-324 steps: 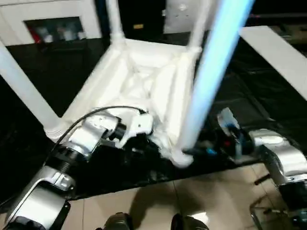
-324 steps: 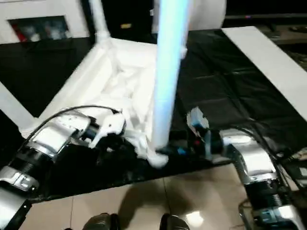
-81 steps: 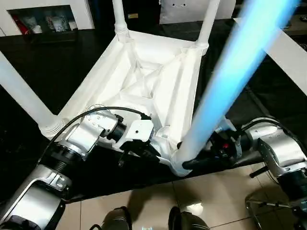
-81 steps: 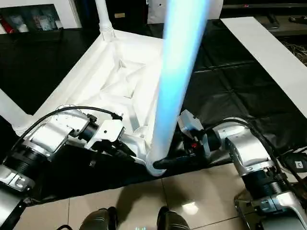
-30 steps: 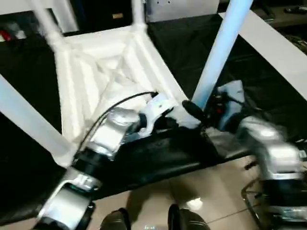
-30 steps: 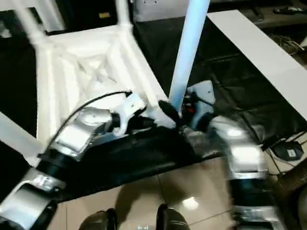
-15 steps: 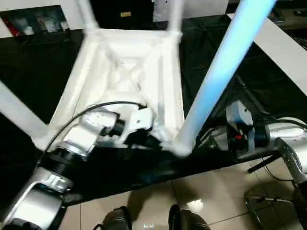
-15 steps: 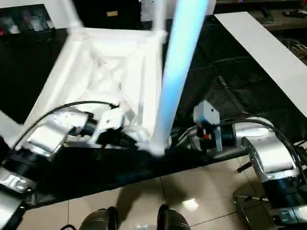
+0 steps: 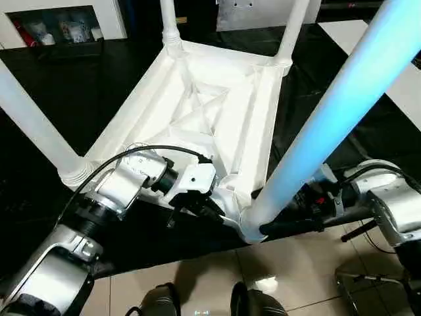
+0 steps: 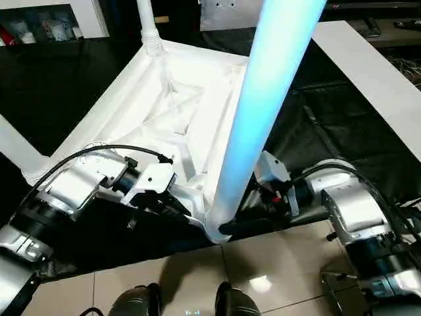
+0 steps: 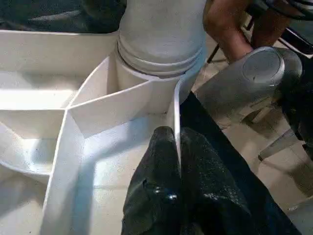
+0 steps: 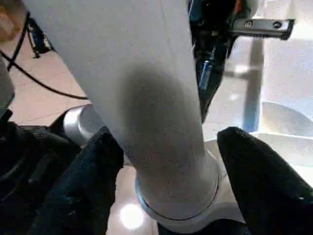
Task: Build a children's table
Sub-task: Rotate leg to tighten
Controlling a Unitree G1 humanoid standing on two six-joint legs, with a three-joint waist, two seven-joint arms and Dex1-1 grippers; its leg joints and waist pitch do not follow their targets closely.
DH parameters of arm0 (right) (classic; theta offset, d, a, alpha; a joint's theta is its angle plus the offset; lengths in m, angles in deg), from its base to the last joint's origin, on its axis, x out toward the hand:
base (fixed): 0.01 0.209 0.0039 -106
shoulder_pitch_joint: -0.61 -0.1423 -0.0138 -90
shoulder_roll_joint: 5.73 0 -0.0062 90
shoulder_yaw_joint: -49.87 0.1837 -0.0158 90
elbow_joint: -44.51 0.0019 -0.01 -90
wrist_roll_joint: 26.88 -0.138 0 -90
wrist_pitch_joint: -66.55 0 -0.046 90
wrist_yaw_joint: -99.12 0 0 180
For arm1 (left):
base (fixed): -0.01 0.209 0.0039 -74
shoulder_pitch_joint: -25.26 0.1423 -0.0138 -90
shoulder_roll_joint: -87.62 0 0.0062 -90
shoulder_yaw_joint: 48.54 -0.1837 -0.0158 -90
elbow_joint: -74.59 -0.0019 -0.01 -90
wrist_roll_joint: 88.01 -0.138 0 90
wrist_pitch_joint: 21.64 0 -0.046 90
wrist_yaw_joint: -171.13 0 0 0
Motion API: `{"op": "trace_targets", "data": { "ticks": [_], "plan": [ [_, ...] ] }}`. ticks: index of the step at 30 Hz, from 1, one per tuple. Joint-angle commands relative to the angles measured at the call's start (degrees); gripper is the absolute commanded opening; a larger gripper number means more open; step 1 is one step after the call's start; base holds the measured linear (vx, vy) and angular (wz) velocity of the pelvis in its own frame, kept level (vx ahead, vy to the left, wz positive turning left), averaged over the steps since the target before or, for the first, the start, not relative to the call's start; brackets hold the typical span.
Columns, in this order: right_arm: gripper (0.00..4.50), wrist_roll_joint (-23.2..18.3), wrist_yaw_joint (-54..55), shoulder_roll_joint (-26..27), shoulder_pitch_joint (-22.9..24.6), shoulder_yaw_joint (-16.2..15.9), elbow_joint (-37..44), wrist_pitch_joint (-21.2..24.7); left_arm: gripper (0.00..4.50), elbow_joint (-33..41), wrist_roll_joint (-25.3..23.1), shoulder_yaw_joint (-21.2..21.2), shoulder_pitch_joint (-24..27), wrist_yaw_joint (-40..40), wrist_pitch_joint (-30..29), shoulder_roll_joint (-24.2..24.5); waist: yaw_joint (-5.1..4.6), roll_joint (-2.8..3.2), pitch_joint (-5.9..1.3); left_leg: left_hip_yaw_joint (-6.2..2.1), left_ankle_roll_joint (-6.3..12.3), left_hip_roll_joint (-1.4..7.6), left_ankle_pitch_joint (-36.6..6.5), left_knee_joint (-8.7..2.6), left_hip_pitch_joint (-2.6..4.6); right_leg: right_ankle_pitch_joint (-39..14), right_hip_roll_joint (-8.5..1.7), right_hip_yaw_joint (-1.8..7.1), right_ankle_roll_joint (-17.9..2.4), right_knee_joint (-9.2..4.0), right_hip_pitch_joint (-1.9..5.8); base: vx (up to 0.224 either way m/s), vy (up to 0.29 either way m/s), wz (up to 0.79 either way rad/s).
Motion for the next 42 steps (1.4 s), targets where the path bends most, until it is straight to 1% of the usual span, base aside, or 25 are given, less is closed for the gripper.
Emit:
{"op": "trace_targets", "data": {
  "ticks": [1, 8, 12, 13, 14, 17, 18, 19, 21, 22, 23, 27, 28, 29, 30, 31, 32, 34, 35, 36, 37, 38, 39, 40, 42],
  "plan": [
    [3.01, -0.01, -1.29, 0.08, -0.31, -0.50, 0.02, -0.29, 0.00, 0.42, 0.08, -1.87, -0.82, -2.59, 1.11, -0.65, -0.42, -0.91, -4.51, -1.04, 9.77, 3.46, -2.76, -2.81, 0.79, -11.73, -5.02, 3.27, -13.61, -2.88, 4.00, 0.000, 0.000, 0.00],
    [2.52, -1.59, -2.26, 0.10, -0.24, -0.63, -0.02, 1.37, 0.00, -1.01, 0.32, -0.89, -0.99, -2.61, 0.76, -0.07, -0.34, -0.51, -4.54, -1.11, 9.39, 3.52, -3.05, -2.84, 0.78, -11.04, -5.02, 3.27, -14.23, -2.88, 4.07, 0.000, 0.000, 0.00],
    [2.20, -5.14, 1.41, 1.45, 1.16, 2.26, 2.02, 6.25, 0.00, 0.79, 2.73, 1.92, 0.16, 0.41, -5.07, -0.36, -0.27, -0.34, -4.65, -1.11, 9.48, 3.54, -2.34, -2.81, 0.79, -8.82, -4.92, 3.24, -15.32, -2.63, 4.17, 0.000, 0.000, 0.00],
    [2.18, -6.24, 4.92, 2.67, 1.87, 4.01, 2.71, 8.00, 0.00, 2.21, 3.56, 3.12, 0.97, 2.32, -8.04, -0.52, -0.19, -0.31, -4.54, -1.13, 8.96, 3.71, -2.64, -2.89, 0.67, -9.15, -5.17, 3.35, -15.38, -2.70, 4.28, 0.000, 0.000, 0.00],
    [2.14, -6.68, 6.58, 3.16, 2.17, 4.68, 2.98, 9.26, 0.00, 2.95, 3.83, 3.59, 1.42, 3.24, -9.17, -0.59, -0.30, -0.26, -4.50, -1.15, 8.43, 3.47, -3.73, -2.94, 0.64, -11.07, -5.04, 3.17, -15.04, -3.01, 4.21, 0.000, 0.000, 0.00],
    [2.09, -5.75, 14.45, 5.64, 3.24, 6.87, 3.07, 10.11, 0.00, 5.77, 4.17, 4.80, 3.10, 7.24, -13.72, -1.39, -0.64, -0.36, -4.31, -1.24, 6.89, 3.33, -5.29, -3.17, 0.55, -15.14, -5.04, 3.13, -13.44, -3.50, 4.29, 0.000, 0.000, 0.00],
    [2.09, -5.75, 14.45, 5.64, 3.24, 6.87, 3.07, 10.11, 0.00, 5.77, 4.17, 4.80, 3.10, 7.24, -13.72, -1.39, -0.77, -0.29, -4.26, -1.27, 6.40, 3.30, -5.72, -3.21, 0.53, -16.24, -5.10, 3.14, -13.03, -3.58, 4.24, 0.000, 0.000, 0.00],
    [2.08, -4.58, 19.05, 7.15, 3.47, 7.97, 2.87, 10.28, 0.00, 6.86, 4.38, 5.32, 3.76, 9.64, -15.90, -2.47, -1.31, -0.48, -4.14, -1.35, 5.28, 3.00, -7.06, -3.34, 0.51, -20.26, -5.14, 3.08, -11.39, -4.10, 4.29, 0.000, 0.000, 0.00],
    [2.07, -3.63, 22.24, 8.33, 3.64, 8.74, 2.87, 10.44, 0.00, 7.21, 4.40, 5.53, 4.03, 11.46, -16.97, -3.46, -2.09, -0.56, -4.12, -1.50, 4.66, 2.75, -6.98, -3.37, 0.35, -21.56, -4.99, 3.00, -10.46, -4.31, 4.33, 0.000, 0.000, 0.00],
    [2.06, -2.66, 24.99, 9.36, 3.82, 9.26, 2.93, 10.40, 0.00, 6.97, 4.22, 5.66, 4.03, 13.09, -17.67, -4.58, -2.73, -0.56, -4.14, -1.50, 4.58, 2.66, -6.78, -3.38, 0.19, -21.11, -4.83, 2.99, -10.32, -4.32, 4.31, 0.000, 0.000, 0.00],
    [2.06, -2.17, 27.90, 10.62, 4.07, 9.93, 3.30, 10.77, 0.00, 6.58, 3.83, 5.80, 3.92, 15.00, -18.21, -5.97, -3.01, -0.77, -4.15, -1.58, 4.65, 2.52, -6.62, -3.35, -0.06, -21.06, -4.81, 2.91, -10.07, -4.31, 4.54, 0.000, 0.000, 0.00],
    [2.04, -1.01, 36.94, 14.71, 4.95, 11.28, 5.81, 13.22, 0.00, 4.19, 2.27, 6.82, 2.46, 23.57, -21.17, -11.99, -3.82, -0.74, -4.32, -1.33, 5.63, 2.21, -4.97, -3.13, 0.04, -20.19, -4.45, 2.93, -9.39, -4.49, 4.35, 0.000, 0.000, 0.00],
    [2.04, 0.57, 42.94, 17.64, 5.10, 11.73, 6.60, 13.70, 0.00, 1.51, 1.01, 7.46, 0.91, 29.77, -22.12, -15.76, -3.90, -0.75, -4.33, -1.21, 6.02, 2.12, -4.57, -3.05, 0.16, -19.50, -4.33, 2.96, -9.38, -4.58, 4.23, 0.000, 0.000, 0.00],
    [2.04, 1.00, 44.25, 18.25, 5.09, 11.81, 6.67, 13.71, 0.00, 0.96, 0.80, 7.59, 0.60, 30.94, -22.23, -16.43, -3.89, -0.71, -4.37, -1.17, 6.00, 2.10, -4.32, -3.01, 0.21, -19.12, -4.24, 2.94, -9.44, -4.58, 4.11, 0.000, 0.000, 0.00],
    [2.04, 3.08, 50.45, 21.35, 4.64, 12.23, 6.38, 13.85, 0.00, -2.13, -0.01, 8.21, -0.88, 35.81, -21.88, -19.30, -3.97, -0.66, -4.50, -1.22, 6.06, 2.08, -3.70, -2.96, 0.07, -17.50, -4.28, 2.91, -9.86, -4.38, 4.27, 0.000, 0.000, 0.00],
    [2.04, 4.26, 54.11, 23.19, 4.32, 12.45, 6.19, 14.02, 0.00, -3.77, -0.43, 8.58, -1.66, 38.48, -21.69, -20.83, -4.12, -0.56, -4.49, -1.21, 5.95, 2.10, -3.63, -3.01, 0.19, -16.77, -4.15, 2.82, -10.20, -4.41, 4.02, 0.000, 0.000, 0.00],
    [2.02, 5.83, 60.02, 26.27, 3.51, 13.25, 5.37, 14.52, 0.00, -6.08, -1.13, 9.05, -2.71, 42.06, -21.01, -22.71, -4.12, -0.53, -4.55, -1.27, 5.84, 2.05, -3.86, -3.02, 0.26, -16.54, -4.22, 2.76, -10.39, -4.35, 4.18, 0.000, 0.000, 0.00],
    [2.00, 7.52, 66.21, 29.60, 2.69, 14.11, 4.36, 14.48, 0.00, -7.89, -2.07, 9.35, -3.60, 44.99, -20.37, -24.30, -4.18, -0.54, -4.48, -1.19, 6.39, 1.77, -4.61, -3.08, 0.27, -17.22, -4.32, 2.81, -10.14, -4.61, 4.30, 0.000, 0.000, 0.00],
    [2.00, 8.30, 70.30, 32.00, 2.25, 14.85, 3.73, 14.58, 0.00, -8.93, -2.62, 9.62, -4.11, 46.77, -19.89, -25.21, -4.13, -0.30, -4.45, -1.16, 6.55, 1.78, -4.71, -3.09, 0.32, -17.56, -4.32, 2.86, -9.99, -4.68, 4.16, 0.000, 0.000, 0.00],
    [2.00, 8.30, 70.30, 32.00, 2.25, 14.85, 3.73, 14.58, 0.00, -8.93, -2.62, 9.62, -4.11, 46.77, -19.89, -25.21, -4.30, -0.25, -4.46, -1.20, 6.55, 1.89, -4.64, -3.24, 0.25, -17.43, -4.25, 2.85, -9.76, -4.64, 4.07, 0.000, 0.000, 0.00],
    [2.00, 10.05, 77.17, 36.10, 1.59, 15.30, 2.05, 13.97, 0.00, -10.52, -3.32, 10.13, -5.09, 49.60, -18.91, -26.76, -4.26, -0.12, -4.53, -1.21, 6.50, 1.95, -4.41, -3.24, 0.39, -16.80, -4.31, 2.89, -9.75, -4.64, 4.05, 0.000, 0.000, 0.00],
    [2.00, 11.05, 79.63, 37.76, 1.51, 15.02, 1.55, 12.97, 0.00, -10.96, -3.65, 10.50, -5.46, 50.73, -18.57, -27.45, -4.39, -0.08, -4.42, -1.24, 6.34, 2.01, -4.69, -3.32, 0.32, -16.82, -4.28, 2.91, -9.82, -4.65, 3.95, 0.000, 0.000, 0.00],
    [2.00, 11.30, 80.18, 38.17, 1.51, 14.92, 1.47, 12.72, 0.00, -11.07, -3.75, 10.62, -5.57, 51.04, -18.47, -27.66, -4.36, 0.04, -4.53, -1.21, 6.01, 2.09, -5.27, -3.35, 0.61, -16.93, -4.34, 2.90, -9.84, -4.66, 3.91, 0.000, 0.000, 0.00],
    [2.00, 11.34, 80.22, 38.24, 1.51, 14.89, 1.48, 12.66, 0.00, -11.08, -3.77, 10.65, -5.58, 51.08, -18.46, -27.70, -4.31, 0.01, -4.46, -1.26, 6.20, 2.09, -5.41, -3.45, 0.58, -15.82, -4.35, 2.97, -10.09, -4.54, 4.08, 0.000, 0.000, 0.00],
    [2.55, 12.05, 80.46, 39.10, 1.65, 14.43, 1.70, 10.55, 0.00, -11.29, -4.19, 10.77, -5.78, 51.37, -17.93, -28.02, -4.35, 0.12, -4.46, -1.27, 6.81, 2.18, -5.66, -3.47, 0.54, -14.29, -4.38, 3.00, -10.53, -4.40, 4.12, 0.000, 0.000, 0.00]
  ]
}}
